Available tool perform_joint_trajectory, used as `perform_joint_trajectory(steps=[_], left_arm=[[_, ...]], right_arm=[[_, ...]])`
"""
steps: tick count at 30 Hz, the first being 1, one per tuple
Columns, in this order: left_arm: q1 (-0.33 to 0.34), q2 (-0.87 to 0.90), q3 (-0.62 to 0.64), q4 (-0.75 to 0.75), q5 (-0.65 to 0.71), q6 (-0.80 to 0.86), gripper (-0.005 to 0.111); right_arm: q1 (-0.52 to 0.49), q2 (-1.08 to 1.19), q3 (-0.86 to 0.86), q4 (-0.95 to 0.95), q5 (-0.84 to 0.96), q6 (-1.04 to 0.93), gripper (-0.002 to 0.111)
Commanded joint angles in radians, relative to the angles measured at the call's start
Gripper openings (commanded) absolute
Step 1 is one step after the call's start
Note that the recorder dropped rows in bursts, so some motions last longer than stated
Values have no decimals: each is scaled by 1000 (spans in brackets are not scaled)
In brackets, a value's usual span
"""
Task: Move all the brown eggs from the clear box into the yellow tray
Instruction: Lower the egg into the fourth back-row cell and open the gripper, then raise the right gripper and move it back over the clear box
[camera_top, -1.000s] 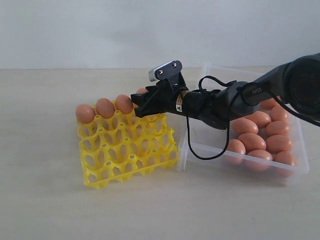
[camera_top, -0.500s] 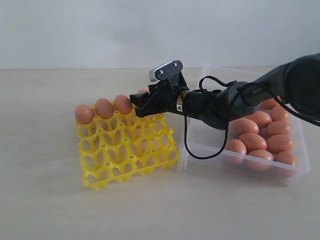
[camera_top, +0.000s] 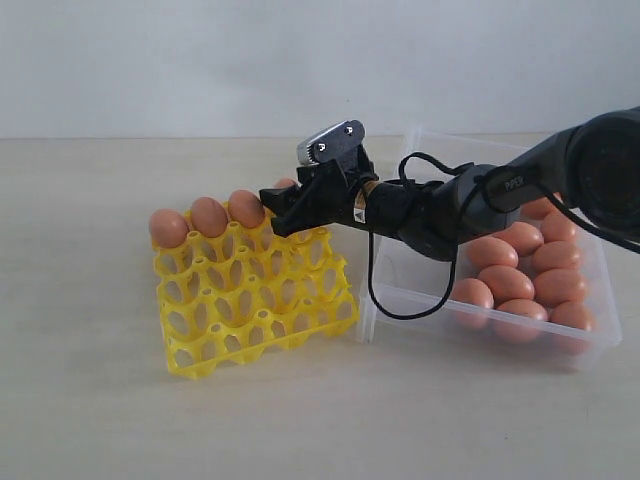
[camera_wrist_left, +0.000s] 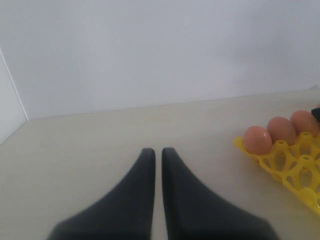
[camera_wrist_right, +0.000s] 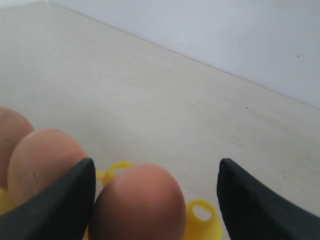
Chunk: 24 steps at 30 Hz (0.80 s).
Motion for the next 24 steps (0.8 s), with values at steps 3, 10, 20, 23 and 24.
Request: perform_joint_trajectory(steps=[3,10,20,23,24], left_arm=[[-5,-1,4,0,-3,-5,4],[-5,-1,4,0,-3,-5,4],[-5,-1,4,0,-3,-5,4],[-5,-1,4,0,-3,-5,4],[-5,-1,4,0,-3,-5,4]], right_arm=[[-8,35,24,33,16,-54,64],[-8,35,24,39,-53,-61,64],[-8,33,24,164,-270,-144,64],[-8,33,24,234,-439,-188,64],[-8,33,24,239,-478,-194,64]])
